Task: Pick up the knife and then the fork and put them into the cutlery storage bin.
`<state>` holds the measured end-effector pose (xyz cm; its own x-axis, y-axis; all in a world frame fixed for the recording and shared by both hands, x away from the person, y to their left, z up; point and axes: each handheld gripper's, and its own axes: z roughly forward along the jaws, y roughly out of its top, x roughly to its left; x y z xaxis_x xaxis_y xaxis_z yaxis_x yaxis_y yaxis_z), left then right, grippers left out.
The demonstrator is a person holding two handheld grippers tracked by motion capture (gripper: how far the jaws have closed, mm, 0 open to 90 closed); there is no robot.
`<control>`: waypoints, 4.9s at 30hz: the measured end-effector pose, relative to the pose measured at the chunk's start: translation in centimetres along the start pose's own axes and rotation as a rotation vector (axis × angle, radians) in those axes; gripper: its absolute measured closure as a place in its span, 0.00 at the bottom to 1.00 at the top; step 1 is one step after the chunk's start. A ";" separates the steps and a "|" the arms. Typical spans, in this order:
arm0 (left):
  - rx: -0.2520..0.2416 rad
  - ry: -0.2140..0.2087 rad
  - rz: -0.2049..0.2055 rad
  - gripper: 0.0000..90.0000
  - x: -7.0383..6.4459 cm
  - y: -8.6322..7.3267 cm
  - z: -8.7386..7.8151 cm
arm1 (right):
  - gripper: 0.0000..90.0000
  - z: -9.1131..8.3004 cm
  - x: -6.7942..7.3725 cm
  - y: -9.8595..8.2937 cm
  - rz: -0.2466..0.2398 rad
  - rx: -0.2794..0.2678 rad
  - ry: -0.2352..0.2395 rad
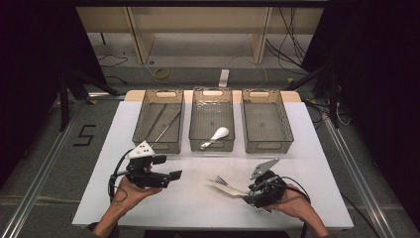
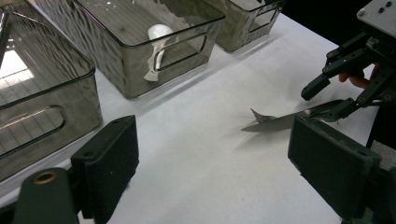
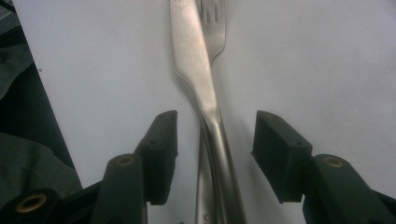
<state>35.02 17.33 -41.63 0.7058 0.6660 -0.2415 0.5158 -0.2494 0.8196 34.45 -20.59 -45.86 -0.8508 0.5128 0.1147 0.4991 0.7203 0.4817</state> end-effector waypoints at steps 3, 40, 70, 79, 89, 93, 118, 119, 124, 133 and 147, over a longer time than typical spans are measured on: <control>0.003 0.001 -0.003 0.18 0.0 0.0 0.0 | 0.59 0.2 0.0 0.0 -0.014 0.009 0.000; 0.027 0.004 0.040 0.18 -0.6 -0.1 0.3 | 0.86 0.8 0.3 0.8 -0.075 0.130 -0.028; -0.020 0.008 0.019 0.18 -0.1 -0.1 -0.2 | 0.90 -3.0 -1.1 1.3 -0.005 -0.017 -0.049; -0.082 -0.001 -0.016 0.18 0.1 0.0 -0.7 | 0.90 -5.0 -3.4 2.5 0.060 -0.110 -0.084; -0.143 0.006 -0.030 0.17 0.3 -0.1 -1.1 | 0.90 -7.2 -6.3 4.6 0.127 -0.206 -0.163; -0.145 0.012 -0.022 0.17 0.3 -0.1 -1.1 | 0.90 -7.7 -7.5 5.5 0.136 -0.222 -0.180; -0.192 0.032 0.010 0.17 0.0 -0.1 -1.4 | 0.90 -8.5 -13.7 10.3 0.289 -0.243 -0.248; -0.195 0.033 0.012 0.17 0.0 -0.1 -1.5 | 0.90 -8.4 -13.9 10.3 0.298 -0.242 -0.250; -0.200 0.036 0.015 0.17 0.0 -0.1 -1.5 | 0.90 -8.3 -14.9 10.5 0.332 -0.233 -0.258; -0.203 0.036 0.015 0.17 0.0 -0.1 -1.5 | 0.90 -7.6 -16.3 10.7 0.377 -0.221 -0.276; -0.218 0.029 0.028 0.17 -0.2 0.0 -1.6 | 0.90 -6.0 -17.8 11.0 0.429 -0.191 -0.309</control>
<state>34.09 18.34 -40.75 0.7024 0.6817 -0.2049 0.3771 -0.1123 0.9193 54.10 -24.64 -37.37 -0.4763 0.8748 0.0893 0.7267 0.3343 0.6001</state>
